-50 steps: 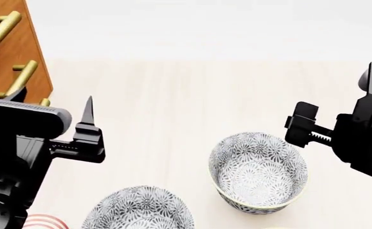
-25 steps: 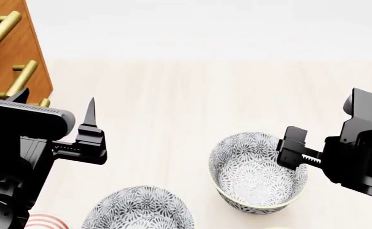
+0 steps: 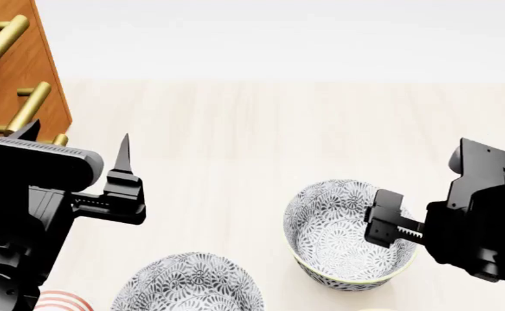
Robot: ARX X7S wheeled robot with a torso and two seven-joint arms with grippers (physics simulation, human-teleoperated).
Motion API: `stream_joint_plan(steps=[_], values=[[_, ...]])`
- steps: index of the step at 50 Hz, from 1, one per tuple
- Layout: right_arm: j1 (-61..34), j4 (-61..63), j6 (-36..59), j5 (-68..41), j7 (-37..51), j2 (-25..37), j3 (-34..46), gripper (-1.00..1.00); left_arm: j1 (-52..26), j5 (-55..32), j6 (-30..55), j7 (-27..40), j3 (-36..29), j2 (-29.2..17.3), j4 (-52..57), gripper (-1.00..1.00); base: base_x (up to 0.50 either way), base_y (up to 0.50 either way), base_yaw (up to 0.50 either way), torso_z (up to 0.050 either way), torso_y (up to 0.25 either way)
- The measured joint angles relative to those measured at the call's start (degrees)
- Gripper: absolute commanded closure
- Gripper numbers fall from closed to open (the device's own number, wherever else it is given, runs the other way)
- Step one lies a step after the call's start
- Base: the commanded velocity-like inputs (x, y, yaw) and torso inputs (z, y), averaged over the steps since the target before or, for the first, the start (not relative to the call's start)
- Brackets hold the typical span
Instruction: Stack the bowl at the front on the bowl in the middle.
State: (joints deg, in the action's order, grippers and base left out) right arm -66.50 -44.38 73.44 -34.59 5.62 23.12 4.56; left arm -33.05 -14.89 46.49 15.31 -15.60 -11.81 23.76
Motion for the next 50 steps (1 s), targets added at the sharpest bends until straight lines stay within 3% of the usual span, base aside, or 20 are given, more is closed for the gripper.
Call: stream_joint_plan(steps=[28, 29, 50], values=[[-0.6, -9.1, -6.2, 2.1, -5.0, -0.8, 3.3, -1.00, -0.1, -0.6, -0.5, 0.6, -0.7, -0.5, -0.6, -1.00, 0.00, 0.00, 0.00, 0.000, 0.000], [-0.6, -9.2, -6.3, 2.1, -5.0, -0.8, 3.3, 1.00, -0.2, -0.6, -0.5, 0.7, -0.7, -0.5, -0.6, -1.00, 0.00, 0.00, 0.00, 0.000, 0.000], [-0.1, -8.8, -7.5, 1.7, -5.0, -0.7, 3.1, 1.00, -0.2, -1.1, -0.8, 1.1, -1.2, -0.9, -0.9, -1.00, 0.00, 0.00, 0.00, 0.000, 0.000]])
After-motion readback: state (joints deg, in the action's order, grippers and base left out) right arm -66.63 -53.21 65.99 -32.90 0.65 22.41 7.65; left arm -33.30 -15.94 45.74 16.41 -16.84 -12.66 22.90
